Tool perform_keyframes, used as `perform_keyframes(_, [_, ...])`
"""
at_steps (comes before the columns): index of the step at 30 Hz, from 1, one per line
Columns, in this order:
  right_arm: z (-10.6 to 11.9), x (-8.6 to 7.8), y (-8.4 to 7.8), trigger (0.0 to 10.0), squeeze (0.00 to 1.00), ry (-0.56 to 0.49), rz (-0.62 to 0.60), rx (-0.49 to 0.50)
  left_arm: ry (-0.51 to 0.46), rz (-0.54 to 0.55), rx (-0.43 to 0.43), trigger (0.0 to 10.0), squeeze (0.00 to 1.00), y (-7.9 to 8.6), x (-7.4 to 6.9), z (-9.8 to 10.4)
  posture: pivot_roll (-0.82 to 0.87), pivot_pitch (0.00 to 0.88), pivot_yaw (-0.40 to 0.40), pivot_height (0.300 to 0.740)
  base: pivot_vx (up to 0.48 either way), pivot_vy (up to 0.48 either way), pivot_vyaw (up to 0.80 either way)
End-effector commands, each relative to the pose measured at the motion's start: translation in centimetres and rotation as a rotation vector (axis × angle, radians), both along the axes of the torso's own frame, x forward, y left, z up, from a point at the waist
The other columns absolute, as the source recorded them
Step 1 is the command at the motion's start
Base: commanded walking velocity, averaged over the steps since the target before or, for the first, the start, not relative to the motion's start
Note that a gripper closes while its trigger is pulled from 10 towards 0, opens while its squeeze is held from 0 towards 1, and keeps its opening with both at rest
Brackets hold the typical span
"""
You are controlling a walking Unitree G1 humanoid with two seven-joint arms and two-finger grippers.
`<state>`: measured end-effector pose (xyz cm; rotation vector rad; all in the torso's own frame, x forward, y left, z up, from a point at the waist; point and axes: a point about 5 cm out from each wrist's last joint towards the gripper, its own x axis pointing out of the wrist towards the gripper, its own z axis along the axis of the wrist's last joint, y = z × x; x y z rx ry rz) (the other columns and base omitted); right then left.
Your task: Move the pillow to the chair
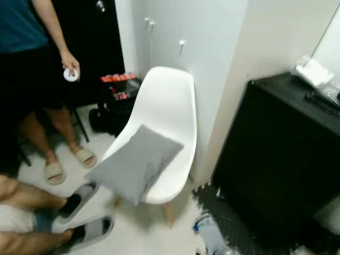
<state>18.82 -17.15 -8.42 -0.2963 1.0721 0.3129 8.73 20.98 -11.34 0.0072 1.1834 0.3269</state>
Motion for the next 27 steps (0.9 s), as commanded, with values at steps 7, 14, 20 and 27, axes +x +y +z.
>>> perform_keyframes(7, [-0.02, -0.02, 0.48, 10.0, 0.00, -0.001, 0.038, 0.011, 0.000, -0.030, -0.021, 10.0, 0.00, -0.64, 0.28, -0.06, 0.03, 0.044, -0.097, 0.740, -0.405, 0.000, 0.73])
perform_keyframes(14, [-0.07, -0.13, 0.45, 10.0, 0.00, 0.006, 0.048, 0.014, 0.001, -0.039, -0.019, 10.0, 0.00, -0.54, 0.32, -0.04, 0.03, 0.039, -0.098, 0.740, -0.403, 0.000, 0.73])
perform_keyframes(20, [0.02, 0.00, 0.29, 10.0, 0.00, 0.005, 0.053, 0.012, 0.002, -0.045, -0.016, 10.0, 0.00, -0.42, 0.35, -0.01, 0.03, 0.037, -0.094, 0.740, -0.402, 0.000, 0.73])
perform_keyframes(27, [0.01, 0.01, 0.57, 10.0, 0.00, 0.005, 0.067, 0.021, -0.003, -0.048, -0.013, 10.0, 0.00, -0.19, 0.60, 0.08, 0.03, 0.032, -0.087, 0.740, -0.332, 0.000, 0.73])
